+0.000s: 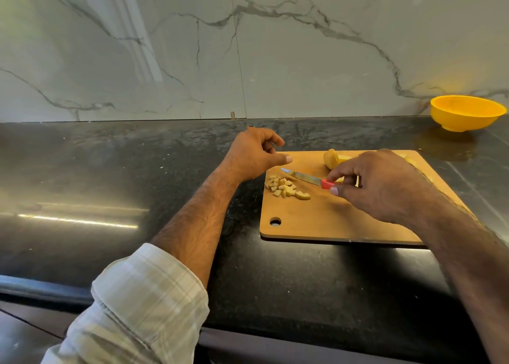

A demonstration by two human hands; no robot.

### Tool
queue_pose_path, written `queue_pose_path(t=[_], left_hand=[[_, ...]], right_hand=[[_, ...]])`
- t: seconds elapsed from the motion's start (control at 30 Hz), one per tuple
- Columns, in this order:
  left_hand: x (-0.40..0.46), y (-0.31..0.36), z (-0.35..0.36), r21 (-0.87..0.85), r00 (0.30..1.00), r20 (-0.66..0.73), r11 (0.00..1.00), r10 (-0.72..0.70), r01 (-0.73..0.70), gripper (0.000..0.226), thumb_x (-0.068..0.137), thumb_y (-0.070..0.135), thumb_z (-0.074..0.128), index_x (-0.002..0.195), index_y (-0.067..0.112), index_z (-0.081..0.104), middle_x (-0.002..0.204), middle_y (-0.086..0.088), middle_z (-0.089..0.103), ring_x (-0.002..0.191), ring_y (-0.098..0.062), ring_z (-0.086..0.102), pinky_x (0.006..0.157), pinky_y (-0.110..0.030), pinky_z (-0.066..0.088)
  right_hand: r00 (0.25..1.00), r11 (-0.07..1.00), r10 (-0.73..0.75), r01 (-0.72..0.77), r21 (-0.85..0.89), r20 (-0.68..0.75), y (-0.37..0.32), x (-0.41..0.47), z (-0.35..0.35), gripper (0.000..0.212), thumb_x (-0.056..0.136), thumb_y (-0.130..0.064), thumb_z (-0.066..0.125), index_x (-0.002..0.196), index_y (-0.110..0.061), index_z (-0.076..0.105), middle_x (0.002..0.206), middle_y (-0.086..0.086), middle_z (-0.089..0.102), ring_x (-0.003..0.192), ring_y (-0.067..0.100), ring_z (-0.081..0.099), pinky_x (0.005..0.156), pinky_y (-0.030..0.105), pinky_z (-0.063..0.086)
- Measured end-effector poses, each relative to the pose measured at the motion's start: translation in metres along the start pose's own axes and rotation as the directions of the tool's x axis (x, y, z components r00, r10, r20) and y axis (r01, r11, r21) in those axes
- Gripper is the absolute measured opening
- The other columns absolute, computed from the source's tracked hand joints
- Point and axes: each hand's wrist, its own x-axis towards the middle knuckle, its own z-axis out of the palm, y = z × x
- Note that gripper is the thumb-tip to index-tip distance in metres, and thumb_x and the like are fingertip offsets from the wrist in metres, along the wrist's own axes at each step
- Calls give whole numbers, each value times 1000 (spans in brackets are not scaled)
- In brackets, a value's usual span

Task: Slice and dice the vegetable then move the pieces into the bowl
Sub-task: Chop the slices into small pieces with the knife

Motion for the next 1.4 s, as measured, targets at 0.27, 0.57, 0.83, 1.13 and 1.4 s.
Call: queue_pose_path(t=[0.27, 0.57, 0.83, 1.13, 1.4], left_hand=[[-4, 9, 3, 98, 998, 62, 995, 22, -28, 60, 74, 41, 95, 126, 24, 69, 87, 6, 70, 73, -4, 62, 72, -21, 50], [-1, 5, 2, 129, 998, 58, 991, 22, -29, 49, 86, 41, 86, 127, 24, 66, 89, 6, 68, 80, -9, 64, 78, -28, 53], [-1, 5, 4, 139, 999, 48, 990, 15, -21, 42, 86, 38, 86, 120, 25, 65, 86, 7, 67, 76, -6, 63, 73, -23, 51], [-1, 2, -10, 167, 994, 37, 981, -102, 94, 7, 98, 23, 69, 102, 26, 65, 87, 1, 72, 79, -13, 71, 78, -36, 62], [-5, 14, -15, -66, 975, 167, 986, -143, 156, 6, 107, 17, 61, 110, 17, 65, 79, -6, 79, 64, -13, 74, 55, -19, 53]], right_hand=[[1000, 1000, 29, -29, 6, 10, 0, 3, 2, 23, 94, -47, 73, 117, -42, 76, 87, -20, 68, 81, 7, 61, 68, 30, 54], [999, 1000, 1, 0, 21, -52, 0, 1, 2, 23, 94, -48, 73, 116, -42, 77, 84, -21, 67, 77, 8, 61, 65, 30, 56], [999, 1000, 8, -8, 6, -44, -1, 2, 2, 22, 95, -48, 72, 115, -42, 76, 85, -21, 67, 78, 6, 60, 61, 26, 49], [988, 986, 127, -135, -93, -90, 4, 4, 3, 23, 94, -46, 72, 116, -37, 76, 96, -10, 73, 84, 14, 65, 74, 39, 64], [998, 998, -58, 58, -23, 23, -10, -7, 0, 19, 93, -45, 75, 111, -39, 77, 73, -20, 68, 72, 7, 64, 59, 27, 51]])
